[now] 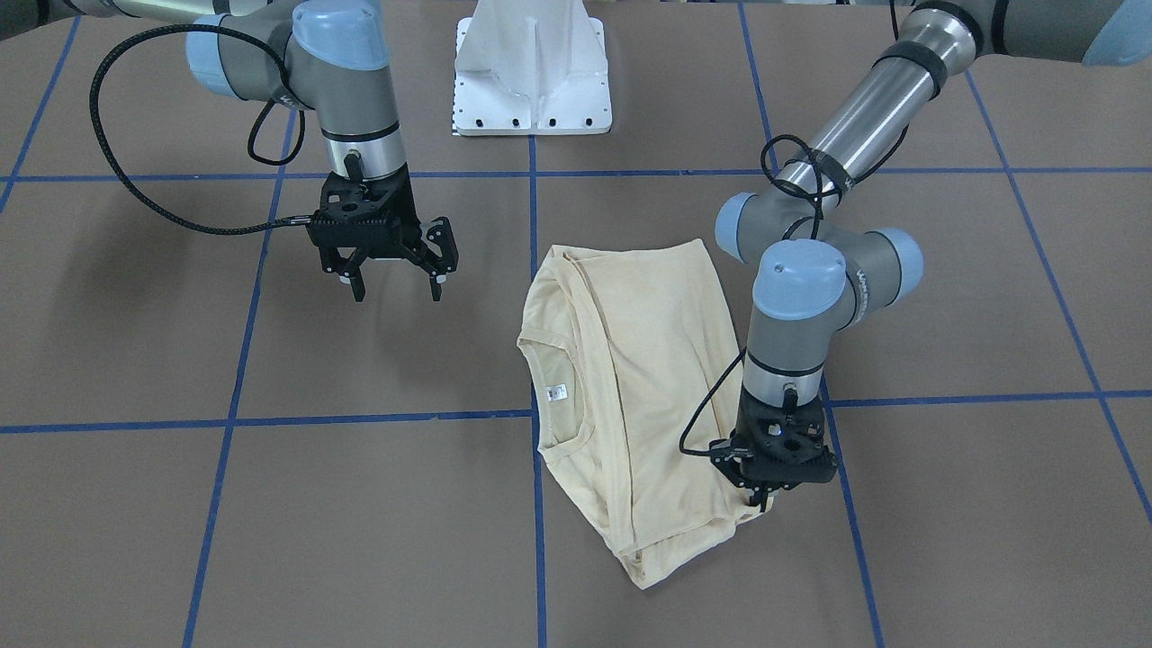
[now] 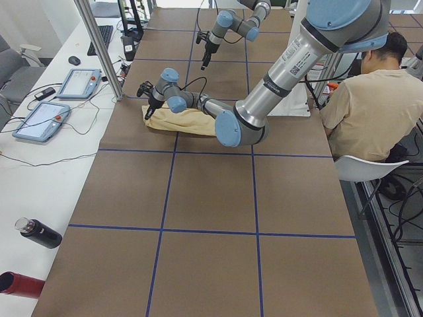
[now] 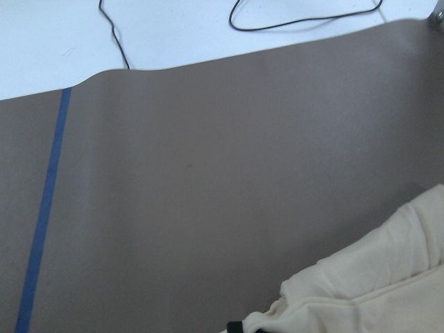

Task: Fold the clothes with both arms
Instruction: 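Release and raise the left gripper while the right gripper moves to the shirt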

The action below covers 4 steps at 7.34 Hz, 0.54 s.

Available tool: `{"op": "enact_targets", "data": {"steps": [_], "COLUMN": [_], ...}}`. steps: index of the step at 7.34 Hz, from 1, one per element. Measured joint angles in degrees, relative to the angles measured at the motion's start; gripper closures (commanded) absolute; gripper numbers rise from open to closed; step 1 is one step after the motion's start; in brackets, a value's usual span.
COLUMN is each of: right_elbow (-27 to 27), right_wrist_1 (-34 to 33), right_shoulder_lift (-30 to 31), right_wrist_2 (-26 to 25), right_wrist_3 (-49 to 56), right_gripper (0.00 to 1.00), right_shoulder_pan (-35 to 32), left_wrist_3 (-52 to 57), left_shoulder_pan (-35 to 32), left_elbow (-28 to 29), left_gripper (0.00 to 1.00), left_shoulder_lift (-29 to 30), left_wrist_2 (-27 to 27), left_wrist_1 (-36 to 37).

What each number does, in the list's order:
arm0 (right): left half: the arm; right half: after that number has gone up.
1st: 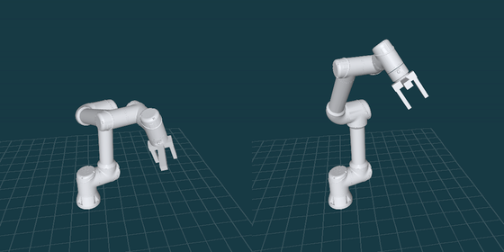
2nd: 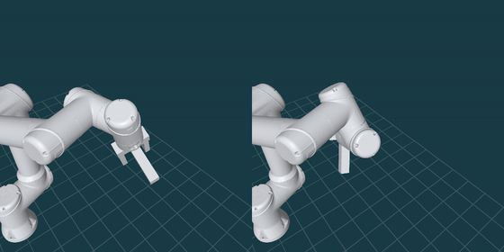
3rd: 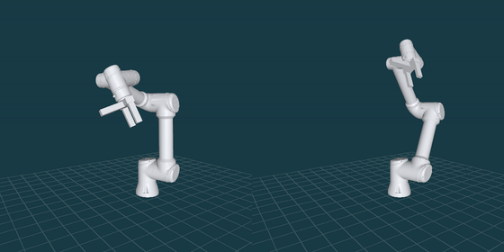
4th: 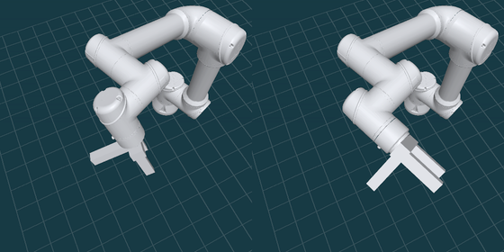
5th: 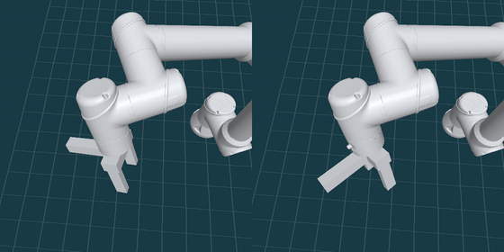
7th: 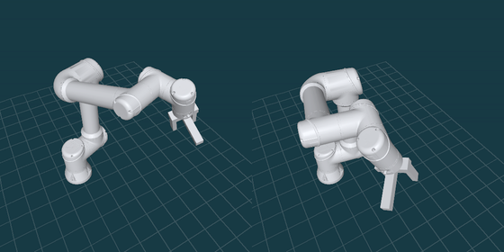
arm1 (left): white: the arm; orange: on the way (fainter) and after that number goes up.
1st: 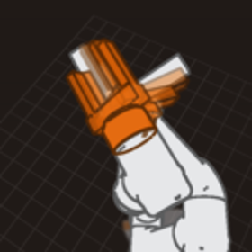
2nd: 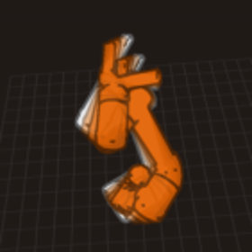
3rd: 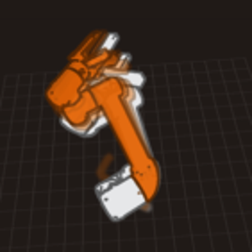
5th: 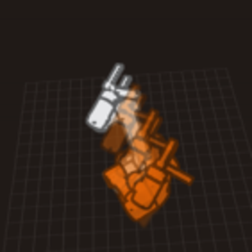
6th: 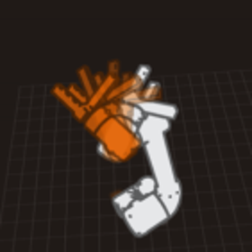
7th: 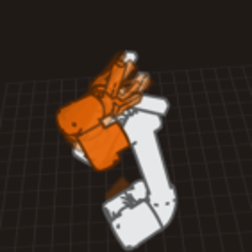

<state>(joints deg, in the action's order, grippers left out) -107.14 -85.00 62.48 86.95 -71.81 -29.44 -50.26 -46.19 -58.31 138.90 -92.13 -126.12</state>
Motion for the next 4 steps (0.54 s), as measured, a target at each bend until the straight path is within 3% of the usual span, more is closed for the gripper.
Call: {"op": "enact_targets", "data": {"steps": [1, 4], "right_elbow": [0.0, 0.3], "right_wrist_1": [0.0, 0.0], "right_shoulder_lift": [0.0, -0.5], "right_wrist_2": [0.0, -0.6], "right_wrist_3": [0.0, -1.5], "right_gripper": [0.00, 0.00], "right_shoulder_pan": [0.1, 1.4], "left_wrist_3": [0.1, 4.0], "left_shoulder_pan": [-0.2, -2.0], "left_elbow": [0.9, -0.3], "left_gripper": [0.00, 0.00], "left_shoulder_lift": [0.8, -2.1], "left_wrist_2": [0.0, -1.8], "left_wrist_1": [-0.4, -5.4]}}
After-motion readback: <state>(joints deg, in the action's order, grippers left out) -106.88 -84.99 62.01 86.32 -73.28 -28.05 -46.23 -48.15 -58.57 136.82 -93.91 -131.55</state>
